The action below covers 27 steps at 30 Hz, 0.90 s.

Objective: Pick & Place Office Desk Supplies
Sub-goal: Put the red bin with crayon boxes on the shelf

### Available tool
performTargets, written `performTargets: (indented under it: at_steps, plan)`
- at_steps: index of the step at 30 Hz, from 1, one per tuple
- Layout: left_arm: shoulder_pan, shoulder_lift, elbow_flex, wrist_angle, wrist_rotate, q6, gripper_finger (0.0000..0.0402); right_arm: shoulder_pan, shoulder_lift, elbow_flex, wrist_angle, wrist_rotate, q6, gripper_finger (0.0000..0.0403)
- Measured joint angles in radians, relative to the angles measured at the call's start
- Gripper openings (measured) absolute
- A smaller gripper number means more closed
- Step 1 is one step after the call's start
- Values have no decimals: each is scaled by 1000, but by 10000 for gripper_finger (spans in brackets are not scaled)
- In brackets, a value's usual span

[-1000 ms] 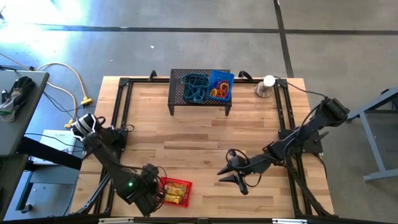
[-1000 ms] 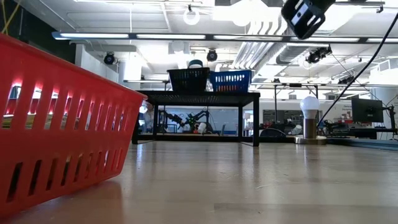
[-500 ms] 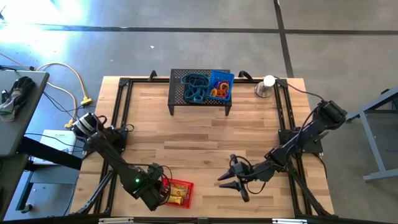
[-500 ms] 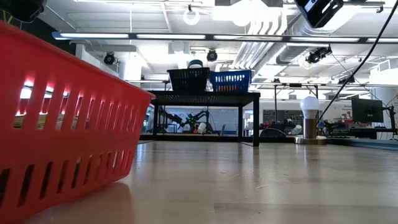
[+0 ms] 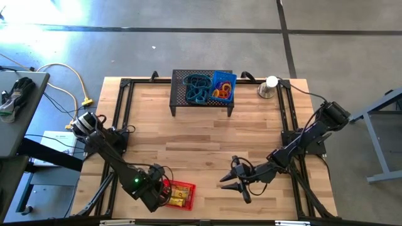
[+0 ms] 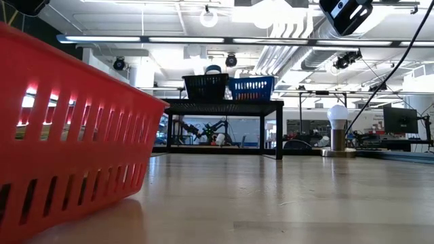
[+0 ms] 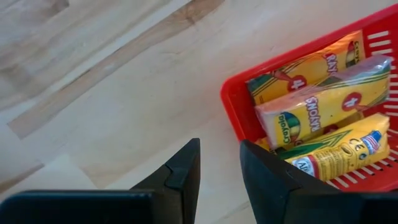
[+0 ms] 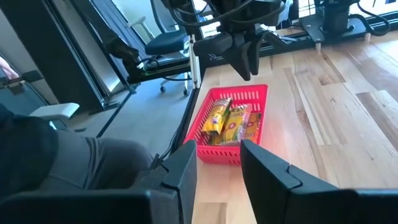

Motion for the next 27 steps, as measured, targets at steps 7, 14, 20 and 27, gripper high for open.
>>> performTargets:
  at_steps: [7, 14, 20, 27]
  plan:
    - [11, 0, 0, 49, 23, 12, 108, 0, 0, 0, -1, 0, -7, 111]
    - [10, 0, 0, 108, 30, 101, 108, 0, 0, 0, -2, 4, -7, 111]
    - [10, 0, 0, 106, 30, 96, 108, 0, 0, 0, -2, 4, -7, 111]
    - [10, 1, 0, 105, 30, 113, 108, 0, 0, 0, -2, 4, -8, 111]
